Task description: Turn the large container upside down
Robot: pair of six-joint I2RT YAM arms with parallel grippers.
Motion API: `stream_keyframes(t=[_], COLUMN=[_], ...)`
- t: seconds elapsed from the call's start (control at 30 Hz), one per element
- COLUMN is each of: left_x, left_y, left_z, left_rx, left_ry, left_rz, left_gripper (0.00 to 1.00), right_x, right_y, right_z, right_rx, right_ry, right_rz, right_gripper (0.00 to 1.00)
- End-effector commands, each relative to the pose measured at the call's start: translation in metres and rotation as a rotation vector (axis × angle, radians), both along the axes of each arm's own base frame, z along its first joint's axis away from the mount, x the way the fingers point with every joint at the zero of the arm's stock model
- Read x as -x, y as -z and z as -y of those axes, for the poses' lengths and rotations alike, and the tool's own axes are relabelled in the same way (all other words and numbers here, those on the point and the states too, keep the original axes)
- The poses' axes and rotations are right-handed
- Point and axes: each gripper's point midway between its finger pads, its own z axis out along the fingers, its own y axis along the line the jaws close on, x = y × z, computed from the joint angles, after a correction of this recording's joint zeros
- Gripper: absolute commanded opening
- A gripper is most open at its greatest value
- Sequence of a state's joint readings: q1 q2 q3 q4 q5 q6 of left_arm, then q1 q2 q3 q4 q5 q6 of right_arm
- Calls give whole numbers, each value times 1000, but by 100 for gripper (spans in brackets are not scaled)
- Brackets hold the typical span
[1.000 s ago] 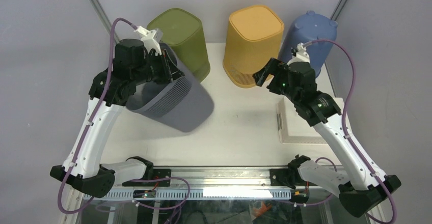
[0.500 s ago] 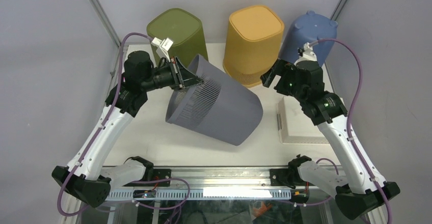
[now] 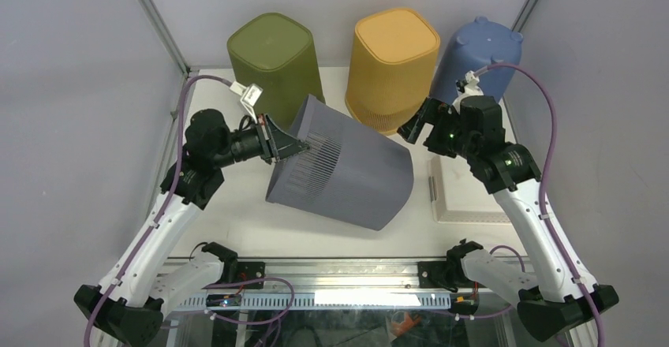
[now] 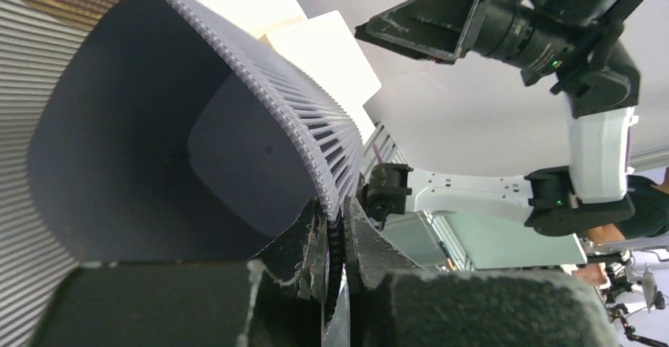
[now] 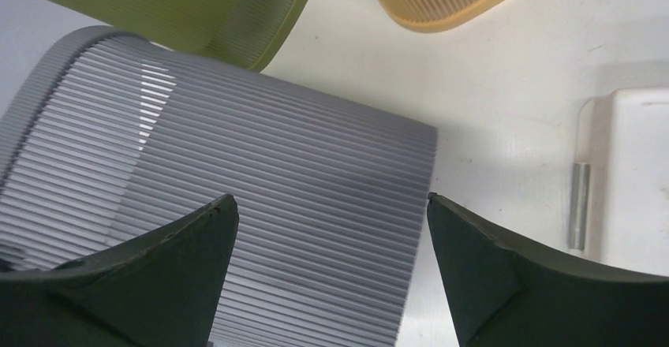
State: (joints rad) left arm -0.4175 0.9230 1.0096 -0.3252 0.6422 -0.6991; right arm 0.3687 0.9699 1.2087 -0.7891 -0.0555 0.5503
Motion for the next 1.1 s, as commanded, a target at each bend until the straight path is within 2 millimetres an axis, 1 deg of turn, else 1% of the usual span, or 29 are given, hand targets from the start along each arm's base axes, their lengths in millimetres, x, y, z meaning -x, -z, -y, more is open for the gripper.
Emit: stream_keyframes(t=[0.0, 0.1, 0.2, 0.3, 0.33, 0.37, 0.4, 0.43, 0.47, 0.5, 0.53, 0.6, 0.7, 0.8, 0.87, 0.93, 0.97, 1.0, 1.07], left_x=[2, -1, 0, 0, 0, 0, -1, -2, -4, -5, -7, -12, -18, -21, -22, -25, -27, -30, -40], left_y=[69, 98, 126, 142, 145, 146, 147, 146, 144, 141, 135, 121, 99, 84, 81, 78, 77, 75, 73], left_z=[-6, -14, -19, -20, -21, -22, -23, -25, -27, -29, -30, -33, -35, -34, -32, -32, -32, -33, -36], left_rx=[-134, -206, -263, -285, -292, -295, -302, -310, -321, -329, -337, -349, -355, -352, -346, -348, -351, -356, -376], left_ry=[10, -23, -34, -36, -41, -48, -56, -67, -81, -92, -100, -120, -142, -144, -135, -140, -147, -157, -195], left_rz=[-69, -95, -144, -181, -187, -188, -189, -186, -180, -174, -159, -129, -85, -63, -60, -56, -51, -42, -33], left_gripper=[0, 0, 0, 0, 7, 18, 34, 48, 59, 67, 71, 71, 72, 71, 71, 71, 71, 71, 70], right_x=[12, 22, 31, 37, 39, 40, 41, 42, 43, 44, 45, 46, 46, 49, 51, 56, 58, 61, 65], right_y=[4, 21, 35, 41, 42, 43, 43, 41, 40, 40, 40, 39, 29, 20, 20, 25, 27, 33, 39], right_z=[-13, -19, -13, -7, -6, -4, -4, -3, -3, -2, -1, 4, 14, 28, 38, 44, 45, 44, 39], right_rx=[-92, -119, -88, -71, -70, -70, -71, -75, -78, -79, -76, -63, -33, 13, 48, 62, 56, 51, 12], right_ry=[-45, -70, -61, -44, -38, -31, -28, -24, -21, -16, -11, 4, 34, 84, 124, 143, 149, 149, 143], right_rz=[-53, -113, -158, -174, -175, -173, -173, -168, -166, -166, -167, -161, -122, -103, -106, -118, -122, -138, -149], right_gripper=[94, 94, 94, 94, 94, 94, 94, 94, 94, 94, 94, 94, 94, 94, 94, 94, 93, 93, 89])
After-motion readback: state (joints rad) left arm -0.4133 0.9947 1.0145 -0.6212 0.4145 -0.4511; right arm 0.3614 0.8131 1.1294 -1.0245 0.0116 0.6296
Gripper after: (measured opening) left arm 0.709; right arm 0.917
